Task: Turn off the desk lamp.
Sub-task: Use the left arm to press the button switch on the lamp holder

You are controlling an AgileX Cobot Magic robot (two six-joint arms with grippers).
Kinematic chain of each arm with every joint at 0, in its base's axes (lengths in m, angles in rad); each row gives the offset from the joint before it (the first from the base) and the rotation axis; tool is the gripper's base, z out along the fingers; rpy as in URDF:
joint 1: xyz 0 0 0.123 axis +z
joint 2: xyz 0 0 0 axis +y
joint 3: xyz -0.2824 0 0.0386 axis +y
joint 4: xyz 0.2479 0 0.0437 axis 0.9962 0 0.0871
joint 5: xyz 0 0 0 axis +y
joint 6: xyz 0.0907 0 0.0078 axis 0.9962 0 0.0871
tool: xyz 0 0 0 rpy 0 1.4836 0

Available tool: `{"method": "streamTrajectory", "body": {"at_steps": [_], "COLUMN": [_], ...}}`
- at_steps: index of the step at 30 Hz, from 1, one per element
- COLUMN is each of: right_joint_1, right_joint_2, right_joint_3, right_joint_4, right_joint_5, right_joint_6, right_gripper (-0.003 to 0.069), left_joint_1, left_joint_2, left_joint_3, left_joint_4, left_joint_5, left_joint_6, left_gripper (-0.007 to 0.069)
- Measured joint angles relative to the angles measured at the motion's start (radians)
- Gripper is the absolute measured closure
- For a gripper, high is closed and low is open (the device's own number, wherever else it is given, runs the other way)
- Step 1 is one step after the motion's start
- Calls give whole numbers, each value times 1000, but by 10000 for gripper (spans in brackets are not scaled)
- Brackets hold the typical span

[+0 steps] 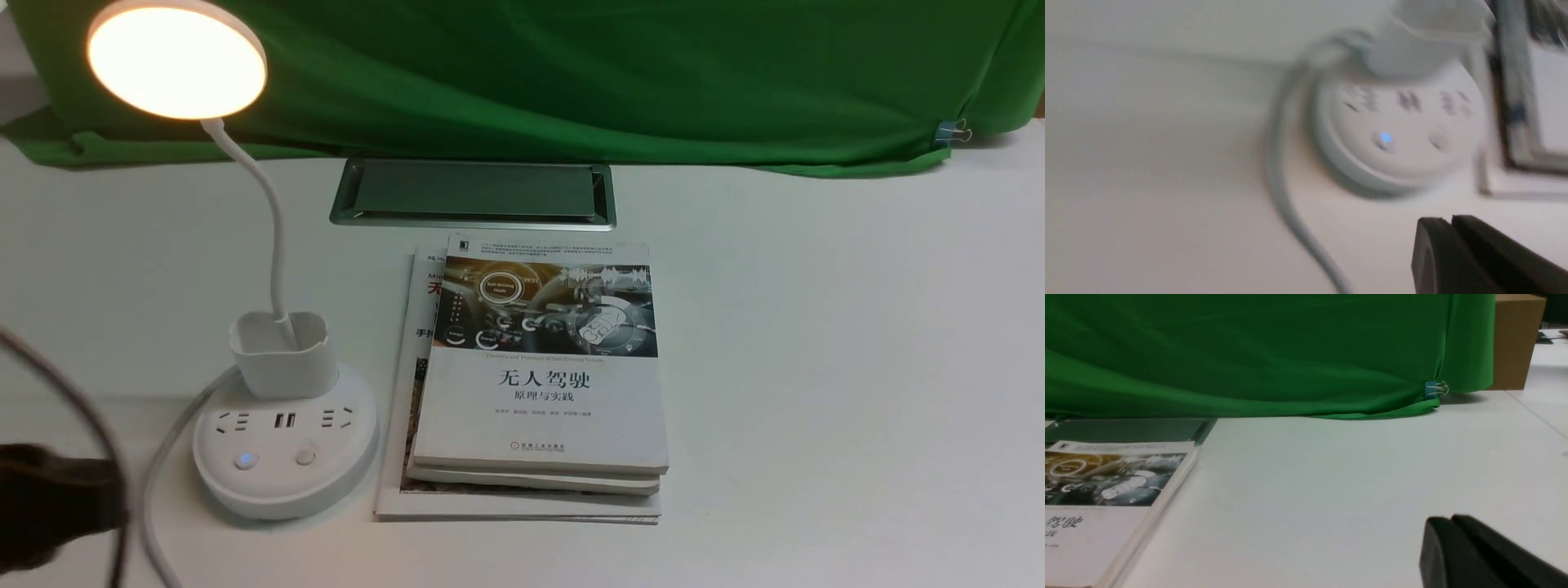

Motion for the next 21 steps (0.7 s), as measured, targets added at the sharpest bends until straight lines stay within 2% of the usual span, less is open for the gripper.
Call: {"method": "streamTrajectory", "body": {"at_steps": [3, 4, 5, 7, 8, 10, 11, 12, 14, 21], "right_joint_1": [0, 0, 0, 0, 0, 0, 0, 0, 0, 0], "right_joint_2": [0, 0, 0, 0, 0, 0, 0, 0, 0, 0], "right_joint_3": [0, 0, 0, 0, 0, 0, 0, 0, 0, 0], "right_joint_4": [0, 0, 0, 0, 0, 0, 0, 0, 0, 0], "right_joint_5": [0, 0, 1, 1, 1, 1, 1, 1, 1, 1], "right_joint_6": [0, 0, 0, 0, 0, 0, 0, 0, 0, 0], "right_gripper": [621, 622, 621, 621, 622, 622, 622, 622, 622, 622], "left_joint_1": [-14, -21, -72, -130, -176, -273, -281, -334, -375, -390], "left_joint_2": [171, 181, 262, 311, 341, 402, 413, 456, 516, 671], "left_joint_3": [-81, -86, -128, -150, -163, -185, -189, -203, -223, -276], "left_joint_4": [-147, -155, -200, -178, -126, 42, 79, 200, 320, 417], "left_joint_5": [75, 79, 81, 54, 22, -51, -55, -83, -102, -151], "left_joint_6": [190, 200, 260, 256, 222, 77, 62, -37, -131, -184], "left_gripper": [606, 606, 606, 606, 606, 606, 606, 606, 606, 606]}}
